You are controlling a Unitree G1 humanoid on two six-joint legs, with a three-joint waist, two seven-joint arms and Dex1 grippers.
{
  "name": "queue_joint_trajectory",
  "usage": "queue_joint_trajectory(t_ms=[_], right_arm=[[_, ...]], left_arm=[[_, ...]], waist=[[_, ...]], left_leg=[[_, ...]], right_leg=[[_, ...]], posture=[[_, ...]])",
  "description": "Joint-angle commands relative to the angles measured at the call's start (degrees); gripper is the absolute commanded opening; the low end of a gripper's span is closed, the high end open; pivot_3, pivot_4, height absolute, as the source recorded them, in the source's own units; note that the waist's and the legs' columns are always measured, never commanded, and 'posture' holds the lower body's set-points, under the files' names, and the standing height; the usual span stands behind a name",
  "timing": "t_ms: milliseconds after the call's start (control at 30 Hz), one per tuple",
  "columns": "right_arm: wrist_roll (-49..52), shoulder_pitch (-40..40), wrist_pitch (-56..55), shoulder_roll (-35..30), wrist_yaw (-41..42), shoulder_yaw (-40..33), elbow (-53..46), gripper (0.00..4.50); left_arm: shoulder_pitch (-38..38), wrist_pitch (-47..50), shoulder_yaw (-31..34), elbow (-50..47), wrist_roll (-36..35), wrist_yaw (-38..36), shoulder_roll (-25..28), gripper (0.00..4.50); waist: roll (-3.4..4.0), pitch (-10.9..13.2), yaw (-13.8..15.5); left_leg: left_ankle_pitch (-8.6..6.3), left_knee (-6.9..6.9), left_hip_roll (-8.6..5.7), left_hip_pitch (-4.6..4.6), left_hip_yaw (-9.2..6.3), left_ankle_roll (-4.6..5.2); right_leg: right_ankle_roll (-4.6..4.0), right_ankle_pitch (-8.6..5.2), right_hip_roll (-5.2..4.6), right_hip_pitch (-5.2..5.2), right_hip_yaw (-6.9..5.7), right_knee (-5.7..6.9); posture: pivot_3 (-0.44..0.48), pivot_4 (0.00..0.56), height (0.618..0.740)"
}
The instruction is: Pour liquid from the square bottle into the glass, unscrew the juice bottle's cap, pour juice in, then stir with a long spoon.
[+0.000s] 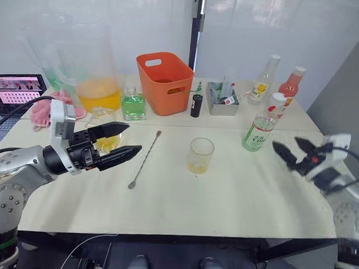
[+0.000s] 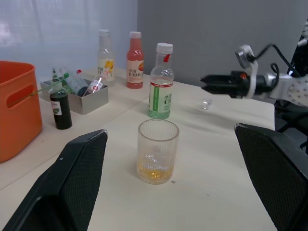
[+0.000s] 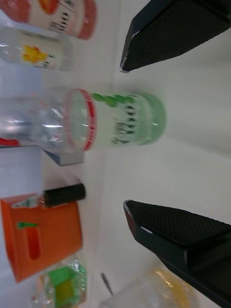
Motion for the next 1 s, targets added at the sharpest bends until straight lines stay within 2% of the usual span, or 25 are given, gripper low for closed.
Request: queue_joint_trajectory(t_ms=[33, 133, 267, 333, 533, 800, 1000], right_arm=[[-1.19, -4.43, 0.07, -2.05, 0.2, 0.06, 2.53, 4.5], [-2.45, -11.02, -0.42, -3.8, 2.62, 1.54, 8.32, 4.5], [-3.72, -14.45, -1.14, -4.53, 4.76, 2.87, 12.48, 4.5], [-5.49, -19.85, -2.47, -4.7, 7.71, 5.1, 18.63, 4.5], [-9.92, -29.18, -7.66, -4.75, 14.75, 9.44, 32.23, 4.5], [-14.67, -39.28, -15.89, -3.84, 18.24, 11.47, 48.14, 4.5], [-16.87, -43.67, -19.9, -3.12, 19.09, 11.13, 55.52, 4.5]], left_arm=[[0.29, -0.09, 0.84, -2.59, -1.49, 0.67, 0.5, 4.47], [1.38, 0.03, 1.04, -3.04, -1.78, -0.05, 0.99, 4.47], [1.46, -0.07, 1.23, -2.87, -1.94, -0.08, 1.25, 4.47], [1.72, -0.29, 1.27, -3.22, -1.83, -0.04, 1.35, 4.47], [3.23, -1.44, 1.23, -4.77, -0.74, -0.06, 1.35, 4.47], [4.94, -1.61, 2.16, -6.99, -1.54, 1.71, 1.0, 4.47], [6.94, -1.75, 3.24, -8.58, -1.8, 3.21, 0.67, 4.47]], waist=[[0.0, 0.0, 0.05], [0.0, 0.0, -0.18], [0.0, 0.0, -0.24], [0.0, 0.0, -0.31], [0.02, 0.02, -0.64], [0.03, 0.03, -0.58], [0.04, 0.03, -0.67]], left_leg=[[0.0, -0.01, 0.0, -0.02, 0.0, 0.0], [0.01, -0.01, -0.03, -0.09, 0.04, 0.01], [0.01, -0.06, -0.02, -0.11, 0.02, 0.02], [0.01, -0.06, -0.02, -0.12, 0.02, 0.02], [0.01, -0.09, -0.03, -0.1, 0.08, 0.03], [0.01, -0.14, -0.03, -0.15, 0.08, 0.02], [0.01, -0.16, -0.03, -0.14, 0.08, 0.02]], right_leg=[[0.0, 0.0, 0.0, -0.01, 0.0, -0.02], [0.02, 0.01, 0.0, -0.03, 0.11, -0.08], [0.02, 0.0, 0.04, -0.07, 0.12, -0.08], [0.02, 0.0, 0.04, -0.07, 0.12, -0.09], [0.05, 0.02, 0.07, -0.09, 0.24, -0.11], [0.09, 0.06, 0.07, -0.12, 0.24, -0.18], [0.09, 0.06, 0.08, -0.13, 0.24, -0.18]], posture=[[0.0, 0.15, 0.74], [0.0, 0.15, 0.74], [0.0, 0.15, 0.74], [0.0, 0.15, 0.74], [0.0, 0.15, 0.74], [0.0, 0.15, 0.74], [0.0, 0.15, 0.74]])
